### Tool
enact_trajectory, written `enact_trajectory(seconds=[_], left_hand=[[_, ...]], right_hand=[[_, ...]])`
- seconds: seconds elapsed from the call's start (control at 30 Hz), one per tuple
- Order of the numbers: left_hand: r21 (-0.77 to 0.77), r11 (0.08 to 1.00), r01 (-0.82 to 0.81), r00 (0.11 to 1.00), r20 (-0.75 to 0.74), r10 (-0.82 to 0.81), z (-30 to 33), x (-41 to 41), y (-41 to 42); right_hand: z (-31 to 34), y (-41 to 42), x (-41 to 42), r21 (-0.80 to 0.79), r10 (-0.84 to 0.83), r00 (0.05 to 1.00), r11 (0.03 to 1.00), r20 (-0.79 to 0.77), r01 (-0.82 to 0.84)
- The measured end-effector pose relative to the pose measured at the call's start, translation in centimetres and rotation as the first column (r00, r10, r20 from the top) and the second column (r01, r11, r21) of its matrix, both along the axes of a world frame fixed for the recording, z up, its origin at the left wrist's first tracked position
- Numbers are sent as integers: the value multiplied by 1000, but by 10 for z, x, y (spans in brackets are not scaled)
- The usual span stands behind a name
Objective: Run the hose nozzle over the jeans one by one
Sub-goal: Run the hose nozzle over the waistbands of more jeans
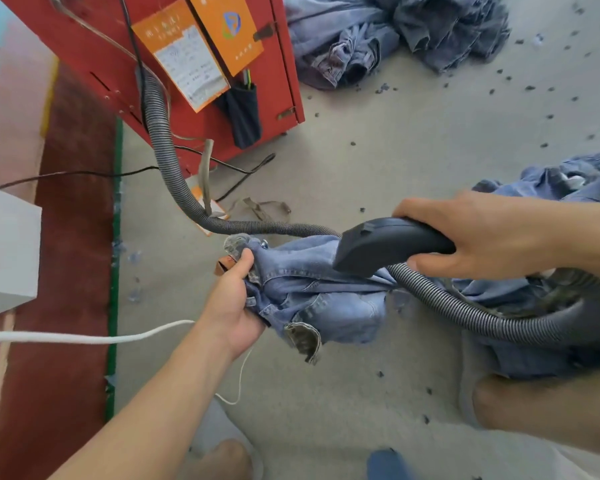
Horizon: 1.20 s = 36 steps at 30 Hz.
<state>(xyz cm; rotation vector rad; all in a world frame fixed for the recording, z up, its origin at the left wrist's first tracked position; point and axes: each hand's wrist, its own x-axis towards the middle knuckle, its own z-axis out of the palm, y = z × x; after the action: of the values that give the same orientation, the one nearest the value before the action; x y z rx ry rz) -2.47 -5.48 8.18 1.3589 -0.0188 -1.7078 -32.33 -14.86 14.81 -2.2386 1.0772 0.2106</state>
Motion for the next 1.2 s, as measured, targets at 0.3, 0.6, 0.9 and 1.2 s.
enact_trajectory(seconds=[0.3, 0.6, 0.9, 1.2], left_hand=[[-190, 979, 76, 989, 140, -49, -6, -8, 1], [-302, 904, 301, 934, 285, -216, -3, -3, 21], [-387, 897, 213, 969, -37, -246, 12, 28, 50], [-58, 966, 251, 848, -468, -248, 5, 22, 76]], right_hand=[[-18, 6, 30, 41, -119, 987, 992, 112, 116], [-10, -11, 24, 334, -241, 969, 919, 56, 209], [9, -41, 8, 333, -548, 758, 831, 354, 446], [57, -27, 16, -225, -234, 902, 917, 363, 328]])
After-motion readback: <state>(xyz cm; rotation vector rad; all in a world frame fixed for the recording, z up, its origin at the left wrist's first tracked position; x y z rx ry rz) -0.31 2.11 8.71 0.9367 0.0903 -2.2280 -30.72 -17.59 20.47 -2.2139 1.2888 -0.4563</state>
